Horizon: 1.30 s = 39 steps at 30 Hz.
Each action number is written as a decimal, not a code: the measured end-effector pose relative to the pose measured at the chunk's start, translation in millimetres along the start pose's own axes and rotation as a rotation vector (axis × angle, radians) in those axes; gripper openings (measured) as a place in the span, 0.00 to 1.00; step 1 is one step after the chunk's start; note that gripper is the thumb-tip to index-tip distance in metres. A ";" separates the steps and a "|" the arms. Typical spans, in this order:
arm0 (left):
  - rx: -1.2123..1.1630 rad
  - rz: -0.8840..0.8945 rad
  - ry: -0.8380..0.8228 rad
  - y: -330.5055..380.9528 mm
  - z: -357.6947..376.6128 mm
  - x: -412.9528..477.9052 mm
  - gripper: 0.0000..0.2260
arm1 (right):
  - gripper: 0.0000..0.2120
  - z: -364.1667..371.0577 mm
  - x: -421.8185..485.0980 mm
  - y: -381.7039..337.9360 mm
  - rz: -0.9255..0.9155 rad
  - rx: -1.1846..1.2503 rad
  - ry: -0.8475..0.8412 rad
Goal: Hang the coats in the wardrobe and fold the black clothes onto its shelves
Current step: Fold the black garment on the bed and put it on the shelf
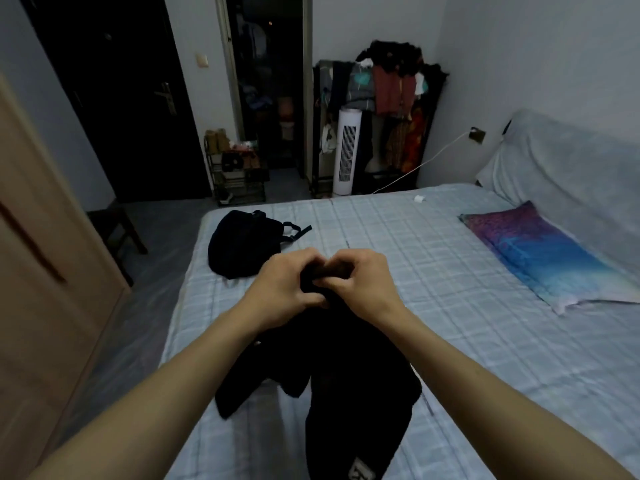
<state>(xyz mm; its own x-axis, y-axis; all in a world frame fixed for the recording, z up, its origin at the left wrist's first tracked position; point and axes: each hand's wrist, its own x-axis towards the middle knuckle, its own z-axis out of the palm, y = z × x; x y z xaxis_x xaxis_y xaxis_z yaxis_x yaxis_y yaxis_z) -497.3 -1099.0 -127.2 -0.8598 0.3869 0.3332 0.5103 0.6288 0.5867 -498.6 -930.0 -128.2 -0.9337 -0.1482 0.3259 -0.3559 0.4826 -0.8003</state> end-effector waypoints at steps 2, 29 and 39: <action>0.037 0.019 -0.007 9.0 -2.4 -10.9 0.11 | 0.09 -8.9 -21.7 -12.8 0.014 0.057 0.041; 0.018 -0.279 -0.074 199.3 -52.8 -107.7 0.23 | 0.07 -165.0 -135.0 -97.2 -0.156 0.090 0.257; 0.217 -0.090 0.236 299.4 25.8 -115.3 0.09 | 0.07 -190.4 -193.2 -84.6 -0.293 0.238 0.013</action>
<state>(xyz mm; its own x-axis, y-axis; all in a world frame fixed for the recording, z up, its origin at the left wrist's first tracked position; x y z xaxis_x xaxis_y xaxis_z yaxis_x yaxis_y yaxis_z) -244.9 -937.9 -9.0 -0.8689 0.1726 0.4639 0.4023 0.7924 0.4586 -280.7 -777.8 -27.6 -0.7908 -0.2382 0.5638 -0.6085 0.2069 -0.7661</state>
